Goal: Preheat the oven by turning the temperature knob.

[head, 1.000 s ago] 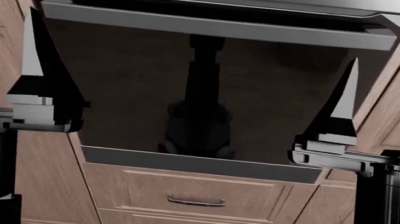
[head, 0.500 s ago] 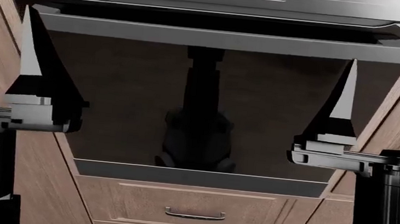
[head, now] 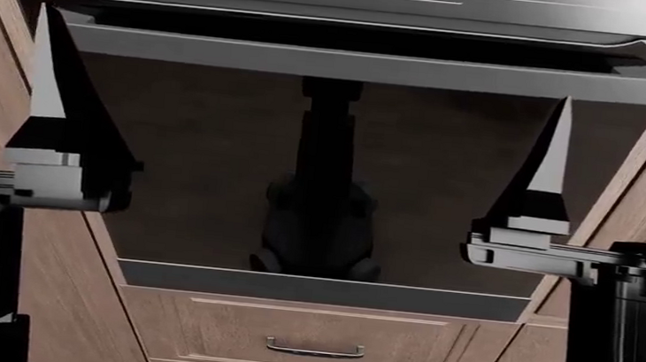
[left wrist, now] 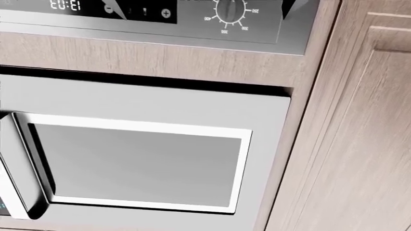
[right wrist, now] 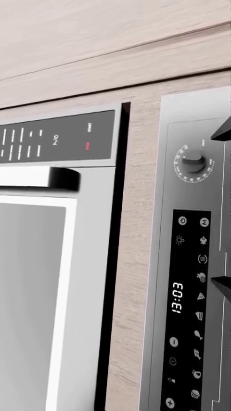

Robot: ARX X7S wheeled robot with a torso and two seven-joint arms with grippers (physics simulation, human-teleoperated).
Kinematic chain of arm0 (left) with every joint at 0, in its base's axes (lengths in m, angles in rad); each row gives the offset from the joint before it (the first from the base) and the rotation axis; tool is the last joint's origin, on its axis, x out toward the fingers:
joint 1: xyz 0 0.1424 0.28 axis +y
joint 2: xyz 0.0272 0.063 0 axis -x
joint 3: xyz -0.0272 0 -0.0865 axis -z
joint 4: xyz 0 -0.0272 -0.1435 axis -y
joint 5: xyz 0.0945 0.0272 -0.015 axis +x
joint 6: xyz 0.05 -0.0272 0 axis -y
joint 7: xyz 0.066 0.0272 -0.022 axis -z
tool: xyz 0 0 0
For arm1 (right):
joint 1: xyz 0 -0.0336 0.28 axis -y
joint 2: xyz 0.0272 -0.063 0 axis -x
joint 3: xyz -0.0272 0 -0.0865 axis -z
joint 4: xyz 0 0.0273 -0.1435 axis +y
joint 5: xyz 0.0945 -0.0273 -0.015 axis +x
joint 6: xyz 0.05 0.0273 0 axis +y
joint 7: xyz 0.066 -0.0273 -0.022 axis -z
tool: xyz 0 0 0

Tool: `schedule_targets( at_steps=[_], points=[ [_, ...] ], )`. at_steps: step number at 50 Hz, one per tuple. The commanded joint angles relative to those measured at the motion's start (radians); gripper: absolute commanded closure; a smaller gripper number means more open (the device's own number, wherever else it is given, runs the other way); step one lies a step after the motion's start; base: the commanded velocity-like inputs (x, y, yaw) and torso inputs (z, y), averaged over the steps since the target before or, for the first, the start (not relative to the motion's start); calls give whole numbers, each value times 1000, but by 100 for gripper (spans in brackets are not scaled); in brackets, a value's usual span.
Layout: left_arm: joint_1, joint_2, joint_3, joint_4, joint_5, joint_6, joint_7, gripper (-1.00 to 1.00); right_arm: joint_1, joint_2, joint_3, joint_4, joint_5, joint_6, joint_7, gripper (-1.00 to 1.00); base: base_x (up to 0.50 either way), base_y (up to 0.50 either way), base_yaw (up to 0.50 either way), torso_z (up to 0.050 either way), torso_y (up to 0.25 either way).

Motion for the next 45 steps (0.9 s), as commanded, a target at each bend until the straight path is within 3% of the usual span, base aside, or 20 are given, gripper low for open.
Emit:
schedule_targets(
  at_steps=[1,3,7,10,35,45],
  points=[
    [-89,-62,4,63,-73,-178,-46,-100,2,13,-20,7,4,-2,21,-100,0,0,0,0,0],
    [-124,-74,2,79,-98,-221,-61,-100,3,15,-23,8,6,-2,24,-100,0,0,0,0,0],
    [-260,-215,31,96,-280,-288,-206,-100,5,18,-25,11,12,-4,29,-100,0,0,0,0,0],
    [-306,-272,39,93,-375,-302,-275,-100,8,22,-23,11,18,-5,33,-100,0,0,0,0,0],
    [-460,-327,49,-4,-621,-467,-424,-100,10,43,-52,23,12,-18,64,-100,0,0,0,0,0],
    [-604,-349,18,-99,-885,-623,-647,-100,9,49,-64,30,8,-23,69,-100,0,0,0,0,0]
  ],
)
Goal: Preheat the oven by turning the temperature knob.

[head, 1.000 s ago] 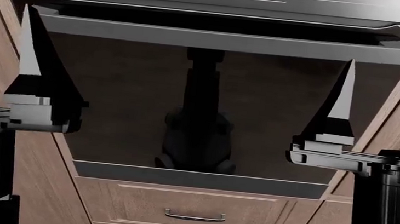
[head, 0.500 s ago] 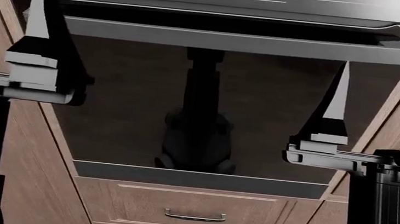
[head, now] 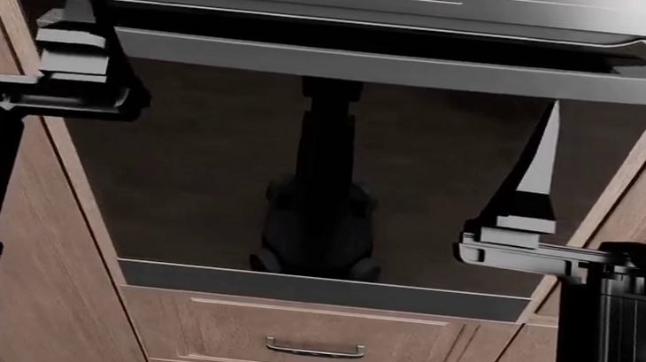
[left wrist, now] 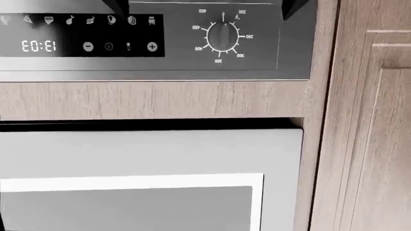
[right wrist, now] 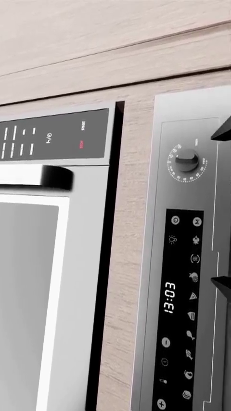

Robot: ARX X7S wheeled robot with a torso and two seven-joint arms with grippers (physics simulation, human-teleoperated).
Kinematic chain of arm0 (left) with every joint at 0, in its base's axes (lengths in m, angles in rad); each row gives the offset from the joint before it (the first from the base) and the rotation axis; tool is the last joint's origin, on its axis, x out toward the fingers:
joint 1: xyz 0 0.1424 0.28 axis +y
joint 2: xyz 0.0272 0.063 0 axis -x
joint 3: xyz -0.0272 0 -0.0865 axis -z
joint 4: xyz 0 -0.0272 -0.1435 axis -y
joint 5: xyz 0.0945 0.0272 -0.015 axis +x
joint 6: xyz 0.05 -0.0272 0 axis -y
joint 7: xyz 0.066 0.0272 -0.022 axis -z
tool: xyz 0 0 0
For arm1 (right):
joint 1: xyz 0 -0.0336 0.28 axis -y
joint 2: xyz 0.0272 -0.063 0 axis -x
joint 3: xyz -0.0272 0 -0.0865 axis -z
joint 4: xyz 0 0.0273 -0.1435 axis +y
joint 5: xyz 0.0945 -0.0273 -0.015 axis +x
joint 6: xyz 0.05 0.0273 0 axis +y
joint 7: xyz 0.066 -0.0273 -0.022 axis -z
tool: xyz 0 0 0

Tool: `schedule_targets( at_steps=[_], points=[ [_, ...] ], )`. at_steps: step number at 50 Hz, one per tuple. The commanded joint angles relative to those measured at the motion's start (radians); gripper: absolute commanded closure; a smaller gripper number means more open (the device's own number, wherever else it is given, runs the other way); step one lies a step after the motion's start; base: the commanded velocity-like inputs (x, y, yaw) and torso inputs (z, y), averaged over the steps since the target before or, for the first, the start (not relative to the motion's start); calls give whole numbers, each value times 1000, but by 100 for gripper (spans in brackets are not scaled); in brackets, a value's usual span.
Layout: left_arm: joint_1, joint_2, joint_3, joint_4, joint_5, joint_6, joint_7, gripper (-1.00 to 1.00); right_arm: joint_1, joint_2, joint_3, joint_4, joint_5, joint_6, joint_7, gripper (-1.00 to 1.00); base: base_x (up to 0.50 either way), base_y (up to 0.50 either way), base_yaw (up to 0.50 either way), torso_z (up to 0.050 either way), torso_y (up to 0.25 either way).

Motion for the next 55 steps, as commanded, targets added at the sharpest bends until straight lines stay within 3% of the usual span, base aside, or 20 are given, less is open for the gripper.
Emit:
schedule_targets(
  at_steps=[1,16,55],
  points=[
    [-131,-27,-22,-86,-230,-132,-176,-100,1,7,-13,6,-3,-4,8,-100,0,0,0,0,0],
    [-214,-33,3,-156,-305,-184,-237,-100,4,14,-23,13,-1,-10,15,-100,0,0,0,0,0],
    [-335,-13,136,-353,-185,-208,-77,-100,6,25,-43,30,2,-26,29,-100,0,0,0,0,0]
  ],
)
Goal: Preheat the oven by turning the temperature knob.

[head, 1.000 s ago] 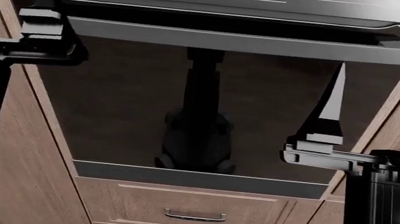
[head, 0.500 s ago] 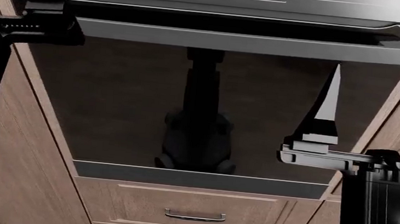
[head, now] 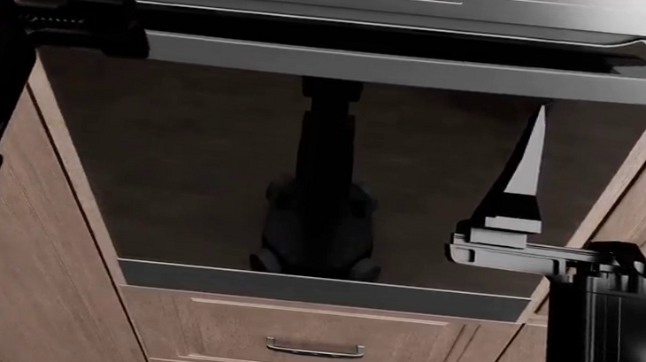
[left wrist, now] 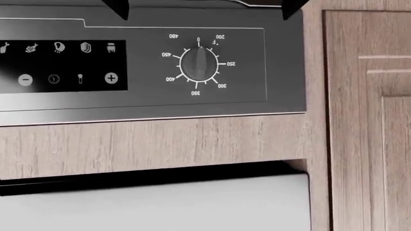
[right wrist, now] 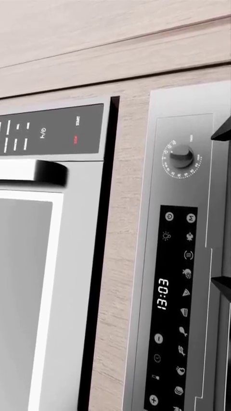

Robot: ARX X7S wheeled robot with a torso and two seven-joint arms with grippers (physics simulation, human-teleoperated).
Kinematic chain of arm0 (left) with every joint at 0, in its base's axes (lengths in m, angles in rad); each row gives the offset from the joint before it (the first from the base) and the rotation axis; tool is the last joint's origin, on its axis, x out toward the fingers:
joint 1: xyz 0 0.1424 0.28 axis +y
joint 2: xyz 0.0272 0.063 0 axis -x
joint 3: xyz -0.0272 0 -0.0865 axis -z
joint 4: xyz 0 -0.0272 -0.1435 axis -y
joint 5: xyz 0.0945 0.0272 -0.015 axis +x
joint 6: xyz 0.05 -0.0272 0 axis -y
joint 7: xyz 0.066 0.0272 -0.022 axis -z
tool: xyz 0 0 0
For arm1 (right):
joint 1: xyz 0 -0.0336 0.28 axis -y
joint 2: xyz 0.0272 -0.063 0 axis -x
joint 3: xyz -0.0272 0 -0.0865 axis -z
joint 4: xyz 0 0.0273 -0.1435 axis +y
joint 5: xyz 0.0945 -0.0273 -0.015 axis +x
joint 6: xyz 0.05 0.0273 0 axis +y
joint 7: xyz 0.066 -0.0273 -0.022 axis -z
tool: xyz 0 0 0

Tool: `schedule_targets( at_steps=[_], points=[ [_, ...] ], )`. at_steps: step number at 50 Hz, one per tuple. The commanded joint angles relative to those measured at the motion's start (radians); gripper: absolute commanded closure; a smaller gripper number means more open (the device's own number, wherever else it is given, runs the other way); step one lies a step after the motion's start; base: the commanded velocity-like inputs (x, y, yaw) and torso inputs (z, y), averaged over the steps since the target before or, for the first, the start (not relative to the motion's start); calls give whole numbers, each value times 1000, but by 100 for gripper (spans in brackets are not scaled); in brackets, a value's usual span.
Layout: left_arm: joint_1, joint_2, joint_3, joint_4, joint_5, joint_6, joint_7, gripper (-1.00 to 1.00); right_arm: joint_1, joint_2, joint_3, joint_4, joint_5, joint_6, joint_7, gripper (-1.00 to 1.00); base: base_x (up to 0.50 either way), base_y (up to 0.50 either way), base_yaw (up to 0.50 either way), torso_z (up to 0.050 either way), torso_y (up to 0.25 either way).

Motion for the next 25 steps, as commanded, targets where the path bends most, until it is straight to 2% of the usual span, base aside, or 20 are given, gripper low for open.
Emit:
schedule_targets(
  at_steps=[1,25],
  points=[
    [-29,13,37,-57,41,1,37,-100,1,3,-5,5,0,-5,4,-100,0,0,0,0,0],
    [-79,41,110,-169,134,18,109,-100,4,10,-13,8,3,-8,10,-100,0,0,0,0,0]
  ],
)
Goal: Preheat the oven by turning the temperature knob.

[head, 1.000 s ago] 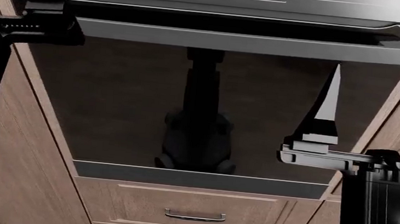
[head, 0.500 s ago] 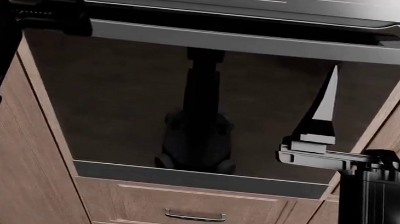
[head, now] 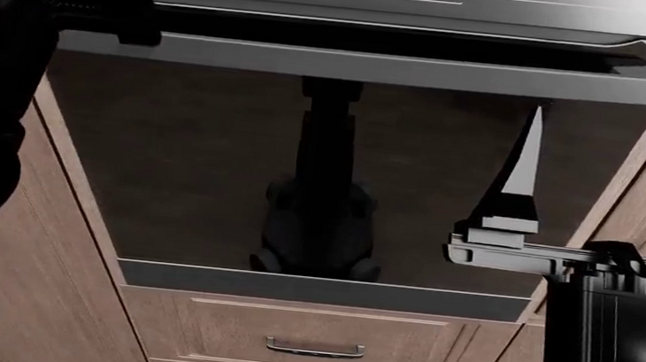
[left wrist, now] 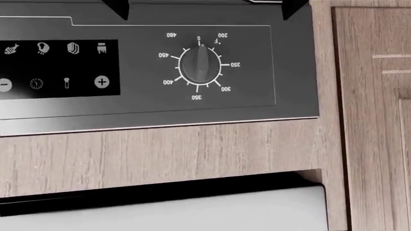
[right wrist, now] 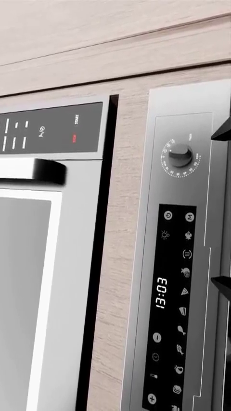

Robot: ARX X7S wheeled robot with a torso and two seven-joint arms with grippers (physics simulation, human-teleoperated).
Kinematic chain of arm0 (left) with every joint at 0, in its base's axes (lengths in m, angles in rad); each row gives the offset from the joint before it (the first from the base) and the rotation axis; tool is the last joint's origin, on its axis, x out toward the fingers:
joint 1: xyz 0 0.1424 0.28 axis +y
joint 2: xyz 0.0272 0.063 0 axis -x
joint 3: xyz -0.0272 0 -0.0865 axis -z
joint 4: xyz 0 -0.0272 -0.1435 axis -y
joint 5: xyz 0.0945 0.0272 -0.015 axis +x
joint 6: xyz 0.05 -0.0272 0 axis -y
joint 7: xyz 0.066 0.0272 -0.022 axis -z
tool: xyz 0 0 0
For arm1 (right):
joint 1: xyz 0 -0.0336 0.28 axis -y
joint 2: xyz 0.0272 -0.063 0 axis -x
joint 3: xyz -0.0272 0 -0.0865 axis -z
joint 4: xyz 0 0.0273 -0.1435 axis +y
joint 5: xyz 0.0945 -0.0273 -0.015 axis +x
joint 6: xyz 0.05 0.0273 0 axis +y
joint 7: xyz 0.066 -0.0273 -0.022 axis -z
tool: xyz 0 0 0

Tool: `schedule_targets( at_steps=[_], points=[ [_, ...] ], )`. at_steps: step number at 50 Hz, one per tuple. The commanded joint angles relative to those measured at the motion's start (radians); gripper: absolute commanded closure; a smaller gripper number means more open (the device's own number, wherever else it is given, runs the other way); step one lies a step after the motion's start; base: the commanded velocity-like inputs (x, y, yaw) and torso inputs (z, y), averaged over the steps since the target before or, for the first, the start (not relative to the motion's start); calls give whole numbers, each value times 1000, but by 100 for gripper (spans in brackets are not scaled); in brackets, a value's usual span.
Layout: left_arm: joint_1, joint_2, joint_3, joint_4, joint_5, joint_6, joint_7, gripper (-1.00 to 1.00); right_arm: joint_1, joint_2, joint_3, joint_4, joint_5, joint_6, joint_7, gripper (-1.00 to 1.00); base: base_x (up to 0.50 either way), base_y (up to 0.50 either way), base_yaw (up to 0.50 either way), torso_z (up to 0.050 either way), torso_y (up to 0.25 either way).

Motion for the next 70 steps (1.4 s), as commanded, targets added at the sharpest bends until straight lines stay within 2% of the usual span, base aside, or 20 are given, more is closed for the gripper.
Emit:
schedule_targets(
  at_steps=[1,37,70],
  points=[
    [-26,12,32,-51,35,3,29,-100,1,3,-3,1,1,-2,4,-100,0,0,0,0,0],
    [-133,64,156,-265,185,43,135,-100,4,9,-20,6,4,-5,14,-100,0,0,0,0,0],
    [-207,90,216,-403,244,51,199,-100,3,18,-22,8,10,-13,22,-100,0,0,0,0,0]
  ],
)
